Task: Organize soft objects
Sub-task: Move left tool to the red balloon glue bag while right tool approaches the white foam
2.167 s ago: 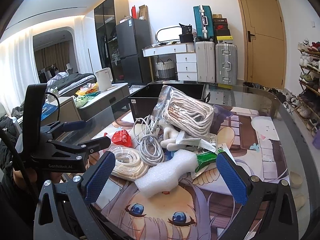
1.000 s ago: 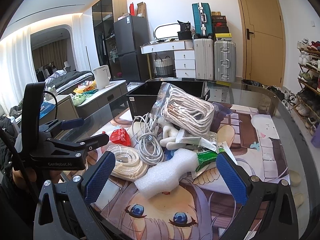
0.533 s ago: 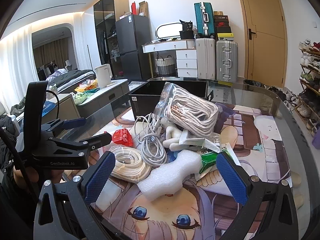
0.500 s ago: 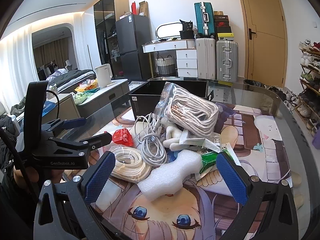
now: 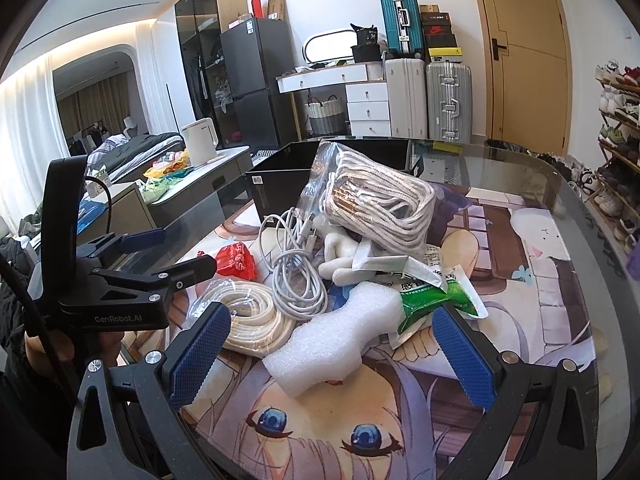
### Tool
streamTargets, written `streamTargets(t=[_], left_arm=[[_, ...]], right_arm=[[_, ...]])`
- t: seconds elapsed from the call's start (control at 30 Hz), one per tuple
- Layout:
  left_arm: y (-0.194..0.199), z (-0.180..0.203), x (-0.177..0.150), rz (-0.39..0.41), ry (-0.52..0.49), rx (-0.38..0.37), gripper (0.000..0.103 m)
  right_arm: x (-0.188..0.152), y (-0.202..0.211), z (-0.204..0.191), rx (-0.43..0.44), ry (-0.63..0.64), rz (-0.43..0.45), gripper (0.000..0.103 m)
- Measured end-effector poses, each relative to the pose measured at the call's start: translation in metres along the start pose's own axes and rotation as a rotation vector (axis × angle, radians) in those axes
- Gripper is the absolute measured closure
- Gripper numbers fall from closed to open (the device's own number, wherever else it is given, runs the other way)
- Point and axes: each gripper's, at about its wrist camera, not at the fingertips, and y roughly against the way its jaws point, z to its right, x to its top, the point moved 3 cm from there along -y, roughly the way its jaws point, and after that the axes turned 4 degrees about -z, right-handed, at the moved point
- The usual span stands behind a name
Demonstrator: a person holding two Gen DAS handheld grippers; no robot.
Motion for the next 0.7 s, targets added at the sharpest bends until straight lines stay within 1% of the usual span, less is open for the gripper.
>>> streamTargets(t=[0.13, 0.5, 0.7], left_arm=[[-0.005, -0.004, 0.000, -0.018, 0.007, 0.002, 0.000], [-0.021, -0.014, 0.000, -0.078, -0.026, 0.052, 0.000], [-0.027, -0.014, -0.002, -0.114, -0.038, 0.050, 0.000]], right_arm=[[-0.002, -0.008, -0.001, 0.001, 0.004, -0.015, 0.001], [-0.001, -0.021, -0.004, -0.008, 0.024, -0.029, 0.001], [-0.001, -0.026, -0.005, -0.016, 0.046, -0.046, 0.004]])
